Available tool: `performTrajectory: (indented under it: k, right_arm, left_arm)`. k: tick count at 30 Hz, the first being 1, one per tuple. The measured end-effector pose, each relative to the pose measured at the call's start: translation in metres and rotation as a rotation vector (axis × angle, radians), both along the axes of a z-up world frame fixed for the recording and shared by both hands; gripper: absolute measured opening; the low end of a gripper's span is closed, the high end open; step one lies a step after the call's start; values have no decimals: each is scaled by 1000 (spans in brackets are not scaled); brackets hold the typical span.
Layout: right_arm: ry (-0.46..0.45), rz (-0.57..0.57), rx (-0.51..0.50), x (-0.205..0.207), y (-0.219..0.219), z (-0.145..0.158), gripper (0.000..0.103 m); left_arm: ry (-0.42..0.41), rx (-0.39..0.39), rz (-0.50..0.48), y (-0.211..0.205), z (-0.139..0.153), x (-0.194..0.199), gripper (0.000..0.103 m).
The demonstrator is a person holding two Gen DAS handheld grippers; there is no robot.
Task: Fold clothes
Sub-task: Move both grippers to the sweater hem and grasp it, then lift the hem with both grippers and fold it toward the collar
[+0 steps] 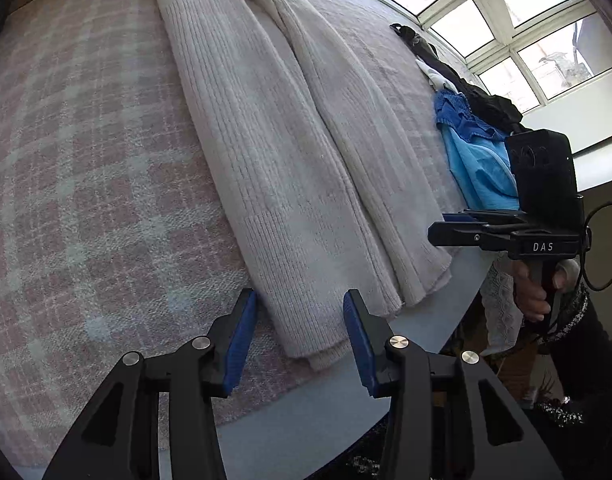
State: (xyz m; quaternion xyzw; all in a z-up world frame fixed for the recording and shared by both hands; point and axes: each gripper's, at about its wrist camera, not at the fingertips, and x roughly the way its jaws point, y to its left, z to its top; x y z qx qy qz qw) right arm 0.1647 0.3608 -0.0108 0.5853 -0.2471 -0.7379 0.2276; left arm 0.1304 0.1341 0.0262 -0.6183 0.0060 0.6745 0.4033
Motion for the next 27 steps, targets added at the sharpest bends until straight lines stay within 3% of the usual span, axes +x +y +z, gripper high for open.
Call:
performTrajectory:
  k: [2,4,5,8,12,15,19,23,27]
  right_arm:
    - [8,14,13,1,-4,1,39]
    - [15,34,37,-1,-13,2,24]
    - [24,30,24,-4,-13,8,17]
    - [62,-7,-63,-17,-6,33,15]
    - [113,-56,-180,-33,4,67,15]
    - [175,-86,-245,-59,13,104,15]
    - [283,-106,-239,-120,24,159,15]
    - [322,-152,-231,-180,47,186,15]
    - [282,-211,-229,-233,55,164,14]
  left_arm:
    - [6,7,-11,8,1,1,40]
    - [5,24,1,12,0,0,17]
    - [-13,44,13,11,0,-2,13]
    - [-32,118,38,5,16,-7,12]
    - [26,228,61,-5,69,-30,12]
    - [108,297,78,-11,117,-64,12]
    - [206,357,117,-9,164,-127,12]
    - [250,347,167,-7,176,-191,12]
    - [191,351,217,-1,155,-243,12]
